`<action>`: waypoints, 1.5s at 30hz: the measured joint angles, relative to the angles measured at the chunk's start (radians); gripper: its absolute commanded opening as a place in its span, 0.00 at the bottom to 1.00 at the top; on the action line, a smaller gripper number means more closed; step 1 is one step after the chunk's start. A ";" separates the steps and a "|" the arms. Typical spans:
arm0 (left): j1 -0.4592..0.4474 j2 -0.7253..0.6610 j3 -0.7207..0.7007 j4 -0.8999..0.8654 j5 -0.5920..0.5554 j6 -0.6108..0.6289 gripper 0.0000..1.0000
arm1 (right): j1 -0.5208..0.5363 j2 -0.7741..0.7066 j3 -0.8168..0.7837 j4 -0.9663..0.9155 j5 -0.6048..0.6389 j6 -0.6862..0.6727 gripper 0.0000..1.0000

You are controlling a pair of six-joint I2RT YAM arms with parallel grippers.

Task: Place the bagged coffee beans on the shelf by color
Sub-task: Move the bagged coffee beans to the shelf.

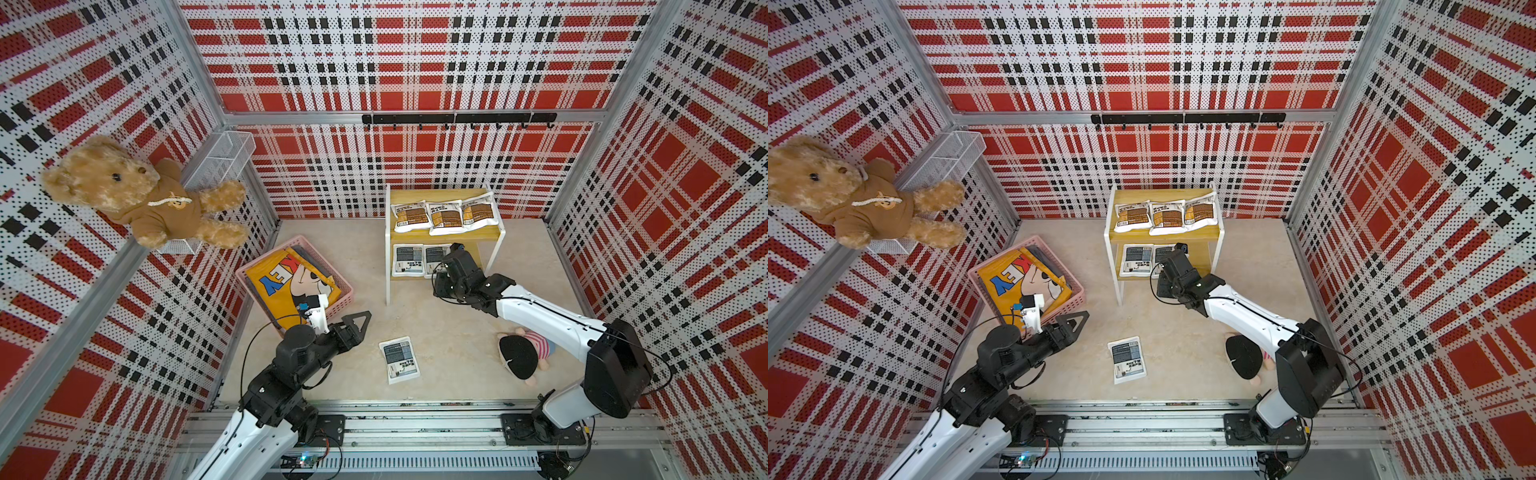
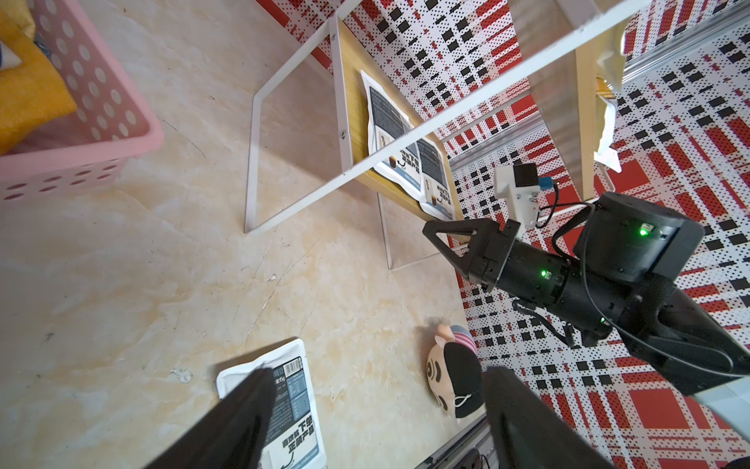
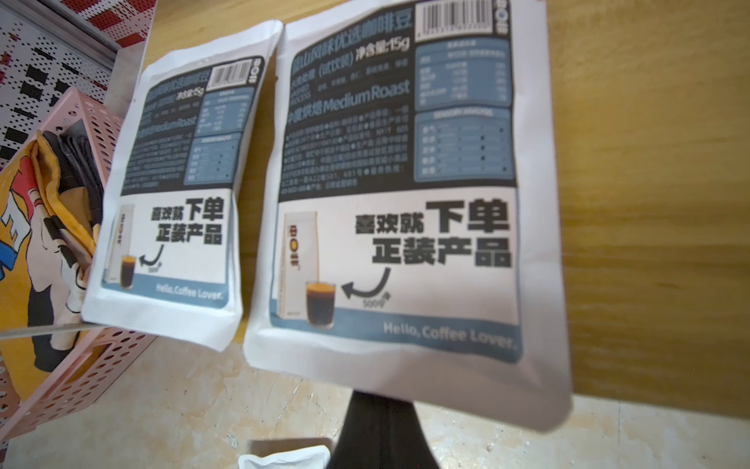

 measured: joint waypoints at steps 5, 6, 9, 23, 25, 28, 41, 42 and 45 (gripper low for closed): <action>0.000 0.002 -0.024 0.006 0.041 -0.032 0.87 | 0.029 -0.108 -0.080 -0.006 -0.009 0.002 0.00; 0.000 0.000 -0.033 0.006 0.050 -0.042 0.87 | 0.037 -0.147 -0.109 -0.011 -0.016 0.004 0.00; -0.014 -0.022 -0.066 0.007 0.067 -0.083 0.88 | 0.055 -0.282 -0.203 -0.044 -0.040 0.012 0.11; -0.516 0.066 -0.335 0.180 -0.119 -0.396 0.99 | 0.020 -0.387 -0.395 -0.121 -0.430 -0.048 0.56; -0.531 0.108 -0.335 0.210 -0.142 -0.407 0.99 | 0.041 -0.355 -0.420 -0.108 -0.468 -0.043 0.56; -0.535 0.136 -0.335 0.229 -0.171 -0.416 0.99 | 0.090 -0.320 -0.435 -0.067 -0.499 -0.030 0.56; -0.379 0.064 -0.344 0.203 -0.146 -0.383 0.84 | 0.193 -0.140 -0.502 0.164 -0.530 0.055 0.53; -0.362 0.063 -0.346 0.196 -0.137 -0.375 0.84 | 0.199 -0.127 -0.502 0.176 -0.531 0.057 0.53; -0.319 0.063 -0.349 0.174 -0.108 -0.350 0.82 | 0.211 -0.084 -0.502 0.204 -0.535 0.061 0.51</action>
